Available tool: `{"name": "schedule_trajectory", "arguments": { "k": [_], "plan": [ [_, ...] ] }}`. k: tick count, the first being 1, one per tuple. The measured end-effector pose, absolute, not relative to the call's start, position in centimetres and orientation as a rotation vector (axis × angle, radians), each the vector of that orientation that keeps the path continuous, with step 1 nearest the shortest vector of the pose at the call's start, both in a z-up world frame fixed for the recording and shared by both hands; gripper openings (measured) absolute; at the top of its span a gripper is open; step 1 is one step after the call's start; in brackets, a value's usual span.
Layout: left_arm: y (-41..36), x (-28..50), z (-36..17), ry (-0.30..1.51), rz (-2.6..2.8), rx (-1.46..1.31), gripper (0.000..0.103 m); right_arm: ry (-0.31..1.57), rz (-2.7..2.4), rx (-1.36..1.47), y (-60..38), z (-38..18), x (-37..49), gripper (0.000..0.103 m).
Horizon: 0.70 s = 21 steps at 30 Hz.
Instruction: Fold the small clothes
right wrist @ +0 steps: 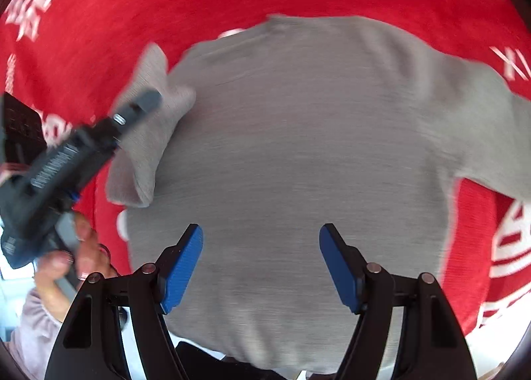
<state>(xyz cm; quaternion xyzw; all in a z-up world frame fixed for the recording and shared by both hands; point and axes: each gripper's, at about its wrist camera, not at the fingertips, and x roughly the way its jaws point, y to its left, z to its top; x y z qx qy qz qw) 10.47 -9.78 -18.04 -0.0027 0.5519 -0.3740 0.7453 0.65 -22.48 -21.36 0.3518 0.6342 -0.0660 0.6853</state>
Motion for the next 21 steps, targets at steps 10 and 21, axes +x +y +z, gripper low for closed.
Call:
{"name": "schedule_trajectory", "arguments": {
  "k": [10,21],
  "plan": [
    [-9.3,6.5,-15.2,1.092,-0.645,0.277,0.092,1.423,-0.216,0.801,-26.6,-22.5,-0.7,0.076],
    [5.3,9.9,-15.3,1.085,-0.299,0.515,0.092,1.348,-0.067,0.231,-15.5,-18.9,12.3,0.079]
  ]
}}
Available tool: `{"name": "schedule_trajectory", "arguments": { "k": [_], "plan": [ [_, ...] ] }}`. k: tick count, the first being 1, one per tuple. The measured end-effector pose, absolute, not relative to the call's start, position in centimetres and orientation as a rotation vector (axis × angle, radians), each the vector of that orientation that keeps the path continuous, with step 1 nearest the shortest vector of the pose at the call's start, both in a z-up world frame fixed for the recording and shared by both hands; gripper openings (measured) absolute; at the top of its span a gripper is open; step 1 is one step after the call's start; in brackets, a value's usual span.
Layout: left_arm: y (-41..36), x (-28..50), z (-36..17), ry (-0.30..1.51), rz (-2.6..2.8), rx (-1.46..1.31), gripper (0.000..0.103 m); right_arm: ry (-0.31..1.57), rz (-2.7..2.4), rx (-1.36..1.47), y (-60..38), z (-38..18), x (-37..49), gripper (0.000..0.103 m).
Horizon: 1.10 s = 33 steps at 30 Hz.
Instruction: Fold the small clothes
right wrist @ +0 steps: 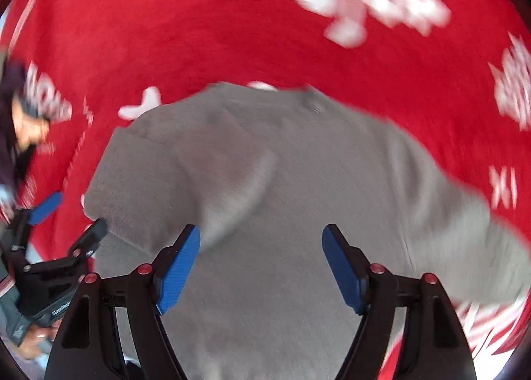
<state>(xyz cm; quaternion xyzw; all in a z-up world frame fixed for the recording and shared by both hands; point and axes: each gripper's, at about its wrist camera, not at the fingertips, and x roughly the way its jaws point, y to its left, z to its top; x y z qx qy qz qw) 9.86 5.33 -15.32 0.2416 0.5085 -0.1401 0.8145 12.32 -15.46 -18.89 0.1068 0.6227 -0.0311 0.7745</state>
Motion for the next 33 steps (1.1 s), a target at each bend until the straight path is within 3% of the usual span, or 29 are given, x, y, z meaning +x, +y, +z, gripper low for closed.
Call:
{"name": "schedule_trajectory", "arguments": {
  "k": [6,7,8,9,11,15,19,21,23,27,33],
  "plan": [
    [8.2,11.1,-18.7,1.142,-0.241,0.525,0.092,1.454,-0.176,-0.147,-10.9,-23.9,15.9,0.077],
    [7.7,11.5,-19.0,1.14,-0.244,0.513,0.092,1.467,-0.191,-0.162,-11.4,-24.5,15.7,0.071],
    [7.3,12.0,-19.2,1.14,-0.237,0.498,0.092,1.467,-0.184,-0.128,-12.2,-24.9,15.7,0.038],
    [6.8,12.3,-19.3,1.136,-0.229,0.49,0.092,1.463,-0.18,-0.073,-13.0,-24.6,15.6,0.018],
    [6.3,12.9,-19.1,1.11,-0.195,0.464,0.092,1.352,-0.167,0.14,-16.1,-22.1,14.9,0.017],
    [6.9,14.5,-19.9,1.139,-0.107,0.386,0.092,1.136,-0.155,0.522,-22.6,-19.2,11.7,0.017],
    [8.2,14.7,-20.5,1.19,-0.099,0.305,0.092,1.171,-0.253,0.91,-28.7,-23.8,6.2,0.02],
    [8.4,14.4,-20.4,1.204,-0.106,0.311,0.092,1.187,-0.308,1.038,-30.3,-25.6,3.0,0.029],
    [8.8,14.2,-20.2,1.231,-0.12,0.31,0.092,1.149,-0.305,1.148,-31.1,-26.1,0.4,0.032],
    [10.6,14.2,-18.4,1.309,-0.22,0.174,0.092,1.096,-0.274,1.218,-32.2,-24.9,-0.5,0.061],
    [10.0,17.0,-16.5,1.307,-0.293,0.039,0.092,1.124,-0.24,1.244,-32.8,-25.0,2.6,0.061]
  ]
}}
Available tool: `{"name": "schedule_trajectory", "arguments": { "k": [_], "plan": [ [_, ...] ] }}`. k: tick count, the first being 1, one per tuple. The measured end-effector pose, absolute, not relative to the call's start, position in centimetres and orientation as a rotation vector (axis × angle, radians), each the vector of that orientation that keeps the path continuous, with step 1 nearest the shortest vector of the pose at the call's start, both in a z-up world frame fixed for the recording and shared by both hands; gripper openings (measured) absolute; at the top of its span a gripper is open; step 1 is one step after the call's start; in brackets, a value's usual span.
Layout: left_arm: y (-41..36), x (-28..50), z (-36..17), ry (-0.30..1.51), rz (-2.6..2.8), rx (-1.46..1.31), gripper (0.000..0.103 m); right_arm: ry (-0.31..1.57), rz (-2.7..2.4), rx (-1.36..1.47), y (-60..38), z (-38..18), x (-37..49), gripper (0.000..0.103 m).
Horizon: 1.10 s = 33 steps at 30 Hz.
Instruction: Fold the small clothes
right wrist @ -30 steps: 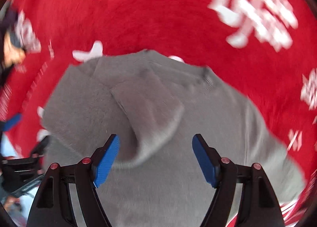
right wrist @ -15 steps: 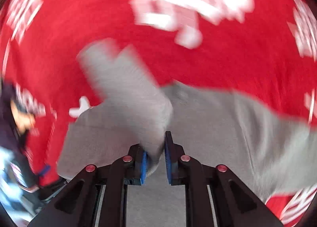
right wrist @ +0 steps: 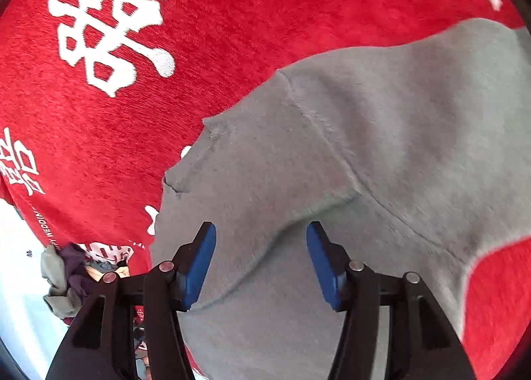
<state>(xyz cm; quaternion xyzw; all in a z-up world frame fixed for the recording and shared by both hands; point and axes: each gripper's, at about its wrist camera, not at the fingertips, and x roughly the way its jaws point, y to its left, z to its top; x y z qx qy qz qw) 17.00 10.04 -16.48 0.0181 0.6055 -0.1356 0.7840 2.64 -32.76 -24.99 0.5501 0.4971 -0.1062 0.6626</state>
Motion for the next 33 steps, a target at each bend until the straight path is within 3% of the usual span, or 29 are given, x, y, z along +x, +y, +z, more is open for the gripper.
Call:
{"name": "schedule_trajectory", "arguments": {
  "k": [1,2,3,5,8,10,13,17,21,23,24,25,26,33],
  "plan": [
    [9.1,17.9,-16.8,1.307,-0.301,0.048,0.092,1.135,-0.247,1.239,-32.5,-25.4,3.4,0.058],
    [8.1,18.5,-17.3,1.308,-0.313,0.073,0.092,1.151,-0.262,1.204,-32.4,-25.1,4.0,0.04],
    [7.5,19.0,-17.6,1.305,-0.319,0.099,0.092,1.172,-0.263,1.167,-32.1,-25.0,4.9,0.008],
    [5.7,19.2,-18.5,1.279,-0.333,0.205,0.092,1.159,-0.23,1.096,-31.7,-23.9,6.3,0.008],
    [4.8,18.9,-20.6,1.233,-0.298,0.4,0.084,1.168,-0.201,0.948,-31.6,-22.6,7.7,0.008],
    [5.9,19.0,-21.3,1.228,-0.309,0.369,0.084,1.222,-0.211,0.897,-32.1,-23.4,7.6,0.009],
    [7.5,20.1,-21.0,1.259,-0.291,0.301,0.084,1.286,-0.246,0.895,-32.7,-24.4,5.7,0.017],
    [9.2,21.4,-20.0,1.368,-0.396,0.076,0.084,1.274,-0.221,0.948,-32.3,-23.6,2.5,0.047],
    [9.0,22.9,-21.0,1.475,-0.53,-0.108,0.084,1.293,-0.149,0.981,-30.4,-23.3,1.3,0.049],
    [7.9,23.4,-22.2,1.525,-0.533,-0.107,0.071,1.3,-0.123,1.002,-29.4,-23.3,1.2,0.049],
    [7.6,23.4,-22.2,1.517,-0.519,-0.078,0.057,1.3,-0.108,1.013,-28.9,-23.2,1.1,0.049],
    [7.4,23.5,-22.0,1.5,-0.517,-0.05,0.027,1.298,-0.101,1.018,-28.6,-23.0,1.1,0.049],
    [7.5,23.6,-21.9,1.512,-0.518,-0.056,0.014,1.295,-0.096,1.023,-28.4,-22.8,1.2,0.049],
    [9.2,23.5,-22.0,1.444,-0.456,0.025,0.011,1.31,-0.055,0.985,-26.2,-21.9,1.6,0.049]
  ]
}}
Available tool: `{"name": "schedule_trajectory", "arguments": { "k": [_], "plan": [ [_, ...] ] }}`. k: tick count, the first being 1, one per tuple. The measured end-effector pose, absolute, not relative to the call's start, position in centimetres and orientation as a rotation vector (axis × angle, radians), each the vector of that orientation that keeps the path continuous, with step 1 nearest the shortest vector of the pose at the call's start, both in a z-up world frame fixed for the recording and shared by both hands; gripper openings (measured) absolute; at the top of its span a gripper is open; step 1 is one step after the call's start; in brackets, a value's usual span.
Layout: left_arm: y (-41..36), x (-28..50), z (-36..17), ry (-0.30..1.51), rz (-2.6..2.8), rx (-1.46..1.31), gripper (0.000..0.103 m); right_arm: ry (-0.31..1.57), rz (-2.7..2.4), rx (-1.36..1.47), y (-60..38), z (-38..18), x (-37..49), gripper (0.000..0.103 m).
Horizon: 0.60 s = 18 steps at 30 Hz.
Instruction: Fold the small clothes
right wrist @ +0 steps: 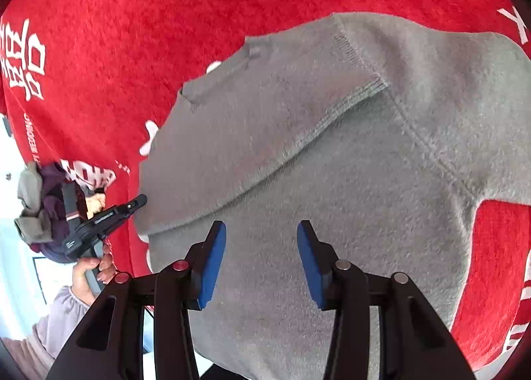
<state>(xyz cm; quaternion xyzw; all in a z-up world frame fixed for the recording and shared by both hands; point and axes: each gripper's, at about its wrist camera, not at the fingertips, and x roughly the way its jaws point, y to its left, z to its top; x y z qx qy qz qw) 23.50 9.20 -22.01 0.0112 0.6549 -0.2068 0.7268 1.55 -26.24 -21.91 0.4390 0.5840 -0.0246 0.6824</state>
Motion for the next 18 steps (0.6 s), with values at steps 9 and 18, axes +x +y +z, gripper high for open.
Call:
{"name": "schedule_trajectory", "arguments": {
  "k": [9,18],
  "plan": [
    [8.6,20.9,-19.0,1.373,-0.363,0.164,0.011,1.377,-0.083,0.926,-25.0,-22.1,0.5,0.049],
    [4.7,16.3,-16.3,1.372,-0.421,0.199,0.092,1.364,-0.118,0.984,-26.2,-22.0,-1.4,0.049]
  ]
}}
